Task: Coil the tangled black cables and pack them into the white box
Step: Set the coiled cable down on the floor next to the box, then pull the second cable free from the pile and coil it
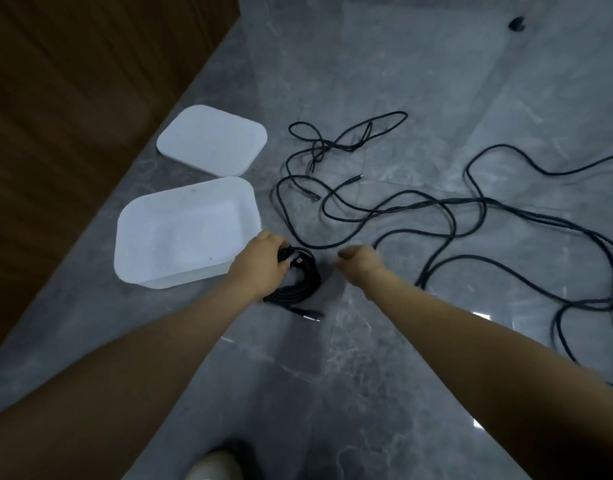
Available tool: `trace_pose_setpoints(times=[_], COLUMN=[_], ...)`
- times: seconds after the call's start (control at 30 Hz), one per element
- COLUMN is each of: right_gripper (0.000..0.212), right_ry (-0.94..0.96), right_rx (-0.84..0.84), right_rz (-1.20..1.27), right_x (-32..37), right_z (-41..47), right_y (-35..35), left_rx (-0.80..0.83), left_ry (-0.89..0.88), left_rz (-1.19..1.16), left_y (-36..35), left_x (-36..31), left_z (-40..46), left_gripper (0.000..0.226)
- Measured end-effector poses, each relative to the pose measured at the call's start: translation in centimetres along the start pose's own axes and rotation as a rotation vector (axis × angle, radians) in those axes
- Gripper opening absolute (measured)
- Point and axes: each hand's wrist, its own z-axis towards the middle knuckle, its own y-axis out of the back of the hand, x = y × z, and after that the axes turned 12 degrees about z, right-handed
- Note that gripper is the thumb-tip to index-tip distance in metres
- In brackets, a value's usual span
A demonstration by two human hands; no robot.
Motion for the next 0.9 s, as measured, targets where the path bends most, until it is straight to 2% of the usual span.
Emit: trace_pose_setpoints(times=[0.23,0.4,0.53,0.63,0.73,0.8,0.9], right_gripper=[0.040,0.041,0.043,0.044,0.040,0.038,0.036], right_ry=[-0.003,-0.001,0.046,0.093,0.126,0.129,0.117], right_rx=[-0.190,-0.311,-0.312,-0.286,-0.279,-0.284,-0.291], right_rz=[0.038,0.038,-0.003,-0.037,-0.067,-0.059,-0.040], right_x=[-2.1,-4.2,-4.9,-5.1,-5.6,-5.7,-5.8], right_z=[0.2,1.6,3.8,5.2,6.2,6.3,5.8], right_y=[10.5,15.3,15.7,14.7,13.8,13.7,14.4], left_rx=[-0.022,-0.095,-0.190,-0.158,-0.085,-0.084,-0.101], left_ry=[-0.160,-0.192,-0.168,-0.090,-0.076,-0.079,-0.066], left_rz=[-0.008,0.017,0.131,0.234,0.305,0.252,0.147], left_y=[-0.9,-2.4,-3.5,-4.7,-5.9,-6.4,-6.6], left_x=[-9.0,-12.8,-12.8,-11.3,-10.4,-10.7,-12.3], left_z=[5.4,9.1,11.7,13.2,13.8,13.7,13.0], left_gripper=[0.038,0.039,0.052,0.057,0.044,0.033,0.031])
